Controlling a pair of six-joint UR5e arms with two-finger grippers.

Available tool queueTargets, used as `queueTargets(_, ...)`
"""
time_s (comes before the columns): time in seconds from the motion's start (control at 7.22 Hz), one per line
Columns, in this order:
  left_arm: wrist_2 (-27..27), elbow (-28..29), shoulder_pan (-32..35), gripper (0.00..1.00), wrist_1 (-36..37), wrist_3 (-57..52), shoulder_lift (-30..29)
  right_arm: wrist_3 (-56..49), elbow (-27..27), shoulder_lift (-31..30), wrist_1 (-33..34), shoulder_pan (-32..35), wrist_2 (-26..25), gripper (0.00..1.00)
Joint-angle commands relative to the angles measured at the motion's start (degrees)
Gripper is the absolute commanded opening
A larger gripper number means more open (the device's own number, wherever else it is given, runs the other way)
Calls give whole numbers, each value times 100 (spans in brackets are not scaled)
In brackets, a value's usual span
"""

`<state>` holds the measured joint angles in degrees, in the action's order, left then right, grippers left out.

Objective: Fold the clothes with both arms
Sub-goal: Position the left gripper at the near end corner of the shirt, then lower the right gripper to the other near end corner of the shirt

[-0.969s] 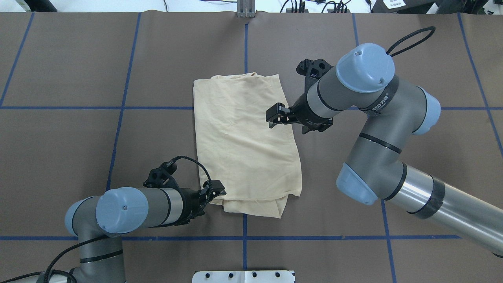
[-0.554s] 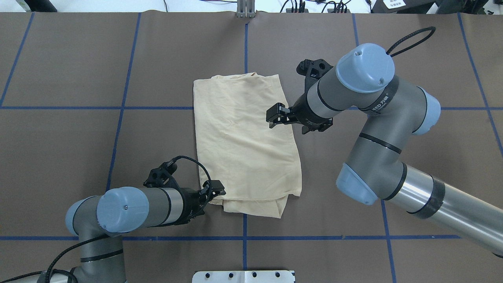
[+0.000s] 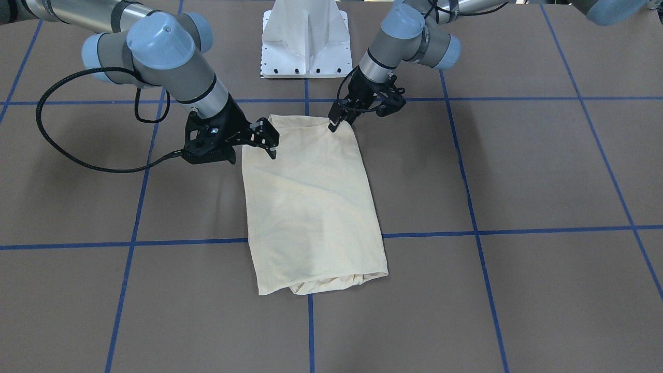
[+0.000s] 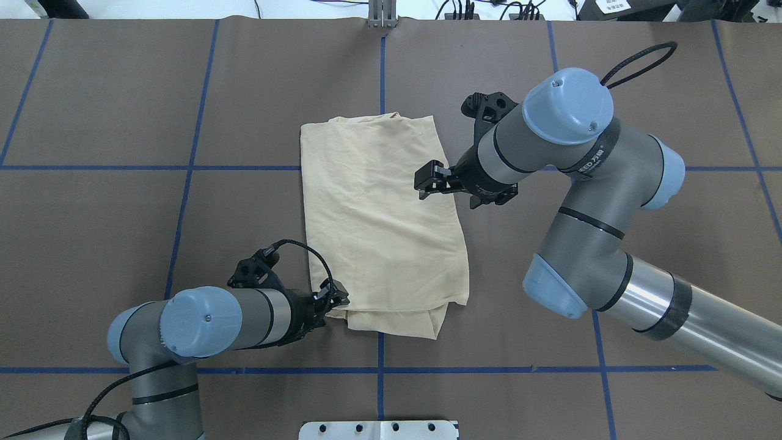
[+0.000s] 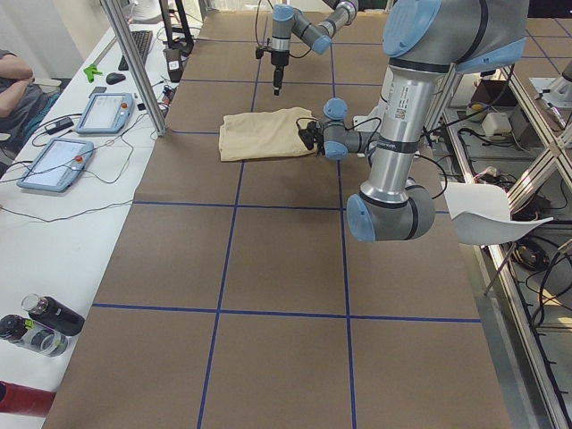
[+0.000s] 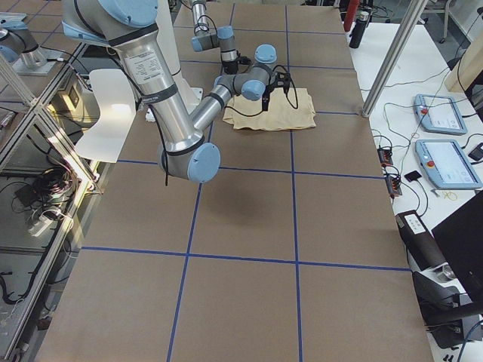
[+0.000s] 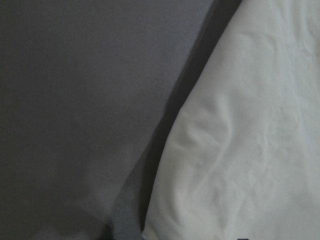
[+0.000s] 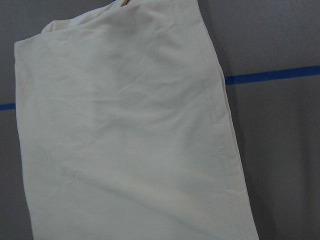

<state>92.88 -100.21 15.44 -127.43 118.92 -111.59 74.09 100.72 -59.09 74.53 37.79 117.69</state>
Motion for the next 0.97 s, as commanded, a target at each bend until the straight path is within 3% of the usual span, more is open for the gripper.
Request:
queueTargets(0.0,-7,-7,29,3,7,-35,6,9,0,-6,0,0,-9,100)
queueTargets(0.42,20,-104,90,0,16,-88,6,734,35,-50,0,-385,-166,100)
queueTargets(0.83,28,-130,91,0,87,-88,6,2166,149,-59,70,-1149,-1191,100)
